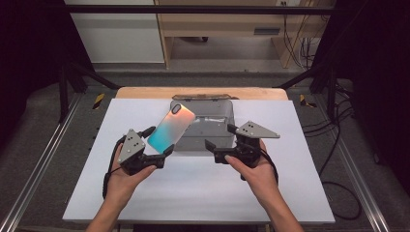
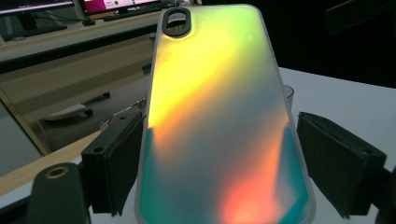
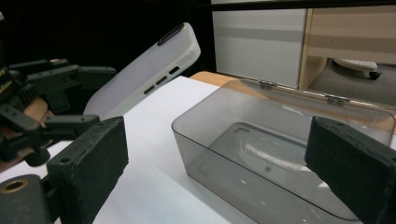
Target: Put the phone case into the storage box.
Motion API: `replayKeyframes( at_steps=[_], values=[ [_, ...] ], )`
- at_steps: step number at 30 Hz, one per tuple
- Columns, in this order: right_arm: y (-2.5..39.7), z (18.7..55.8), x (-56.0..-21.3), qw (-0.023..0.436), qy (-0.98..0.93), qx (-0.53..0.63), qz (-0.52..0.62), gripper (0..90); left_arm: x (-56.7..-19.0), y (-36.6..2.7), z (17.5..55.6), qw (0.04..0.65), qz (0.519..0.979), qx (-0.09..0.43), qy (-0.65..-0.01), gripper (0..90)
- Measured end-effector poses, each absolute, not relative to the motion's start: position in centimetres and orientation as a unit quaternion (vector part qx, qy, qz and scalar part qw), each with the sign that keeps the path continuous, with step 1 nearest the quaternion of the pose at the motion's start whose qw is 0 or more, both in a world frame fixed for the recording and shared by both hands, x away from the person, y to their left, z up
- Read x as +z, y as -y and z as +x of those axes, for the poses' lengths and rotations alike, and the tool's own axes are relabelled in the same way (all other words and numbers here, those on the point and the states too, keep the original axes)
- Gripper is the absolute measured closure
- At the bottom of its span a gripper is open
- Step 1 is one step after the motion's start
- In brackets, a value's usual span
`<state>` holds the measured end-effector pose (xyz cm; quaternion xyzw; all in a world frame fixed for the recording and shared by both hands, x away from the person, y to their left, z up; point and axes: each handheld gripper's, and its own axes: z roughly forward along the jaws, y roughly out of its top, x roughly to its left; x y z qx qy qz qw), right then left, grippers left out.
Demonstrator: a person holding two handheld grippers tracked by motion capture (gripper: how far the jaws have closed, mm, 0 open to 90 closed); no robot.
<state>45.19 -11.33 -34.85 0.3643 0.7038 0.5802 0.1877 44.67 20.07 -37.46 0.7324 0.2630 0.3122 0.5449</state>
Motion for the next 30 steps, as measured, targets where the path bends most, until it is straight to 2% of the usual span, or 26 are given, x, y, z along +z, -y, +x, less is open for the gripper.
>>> replayKeyframes(
  at_steps=[16, 30],
  values=[
    [9.0, 45.4, -33.8, 0.161, -0.692, 0.608, 0.354, 7.7, -37.9, -20.4, 44.2, 0.562, 0.716, 0.319, -0.265, 17.3],
    [8.0, 45.5, -33.7, 0.139, -0.685, 0.623, 0.351, 13.8, -37.8, -20.0, 43.9, 0.573, 0.708, 0.317, -0.262, 17.3]
  ],
)
